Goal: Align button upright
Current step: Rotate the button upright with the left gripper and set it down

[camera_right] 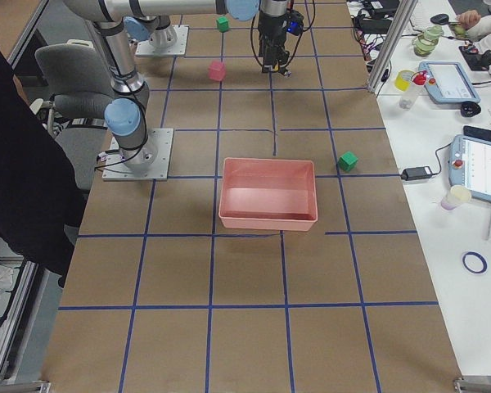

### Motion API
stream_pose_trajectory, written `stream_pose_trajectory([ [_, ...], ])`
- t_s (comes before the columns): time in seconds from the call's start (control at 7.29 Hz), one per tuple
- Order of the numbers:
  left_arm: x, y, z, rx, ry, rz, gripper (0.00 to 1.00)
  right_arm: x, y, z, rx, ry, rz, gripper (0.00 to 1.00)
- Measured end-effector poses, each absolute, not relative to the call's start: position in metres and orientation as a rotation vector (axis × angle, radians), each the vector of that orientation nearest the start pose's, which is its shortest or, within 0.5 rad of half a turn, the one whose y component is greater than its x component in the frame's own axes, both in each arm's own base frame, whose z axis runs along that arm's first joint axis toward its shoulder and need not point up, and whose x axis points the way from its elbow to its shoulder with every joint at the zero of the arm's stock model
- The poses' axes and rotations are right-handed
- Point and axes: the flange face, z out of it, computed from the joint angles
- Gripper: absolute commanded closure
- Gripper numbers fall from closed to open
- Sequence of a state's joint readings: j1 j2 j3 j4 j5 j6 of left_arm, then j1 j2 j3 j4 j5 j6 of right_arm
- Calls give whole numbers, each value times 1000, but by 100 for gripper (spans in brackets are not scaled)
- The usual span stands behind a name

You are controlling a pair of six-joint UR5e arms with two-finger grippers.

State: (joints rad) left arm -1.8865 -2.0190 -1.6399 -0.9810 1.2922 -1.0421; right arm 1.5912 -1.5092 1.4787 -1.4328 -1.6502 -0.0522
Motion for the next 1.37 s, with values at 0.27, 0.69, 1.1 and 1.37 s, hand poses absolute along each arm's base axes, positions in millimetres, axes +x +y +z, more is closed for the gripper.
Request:
stream_pose_trajectory([
  [0.27,-338,-554,248,-1375,3105,531,99,136,-504,489,-125,3211,175,0],
  [0.69,-313,-568,236,-1466,3066,779,98,136,-504,489,-124,3212,175,0],
  [1.1,-311,-574,214,-1473,3075,912,94,136,-504,489,-124,3212,175,0],
  [1.37,-305,-578,211,-1500,3057,912,81,136,-504,489,-125,3212,175,0],
])
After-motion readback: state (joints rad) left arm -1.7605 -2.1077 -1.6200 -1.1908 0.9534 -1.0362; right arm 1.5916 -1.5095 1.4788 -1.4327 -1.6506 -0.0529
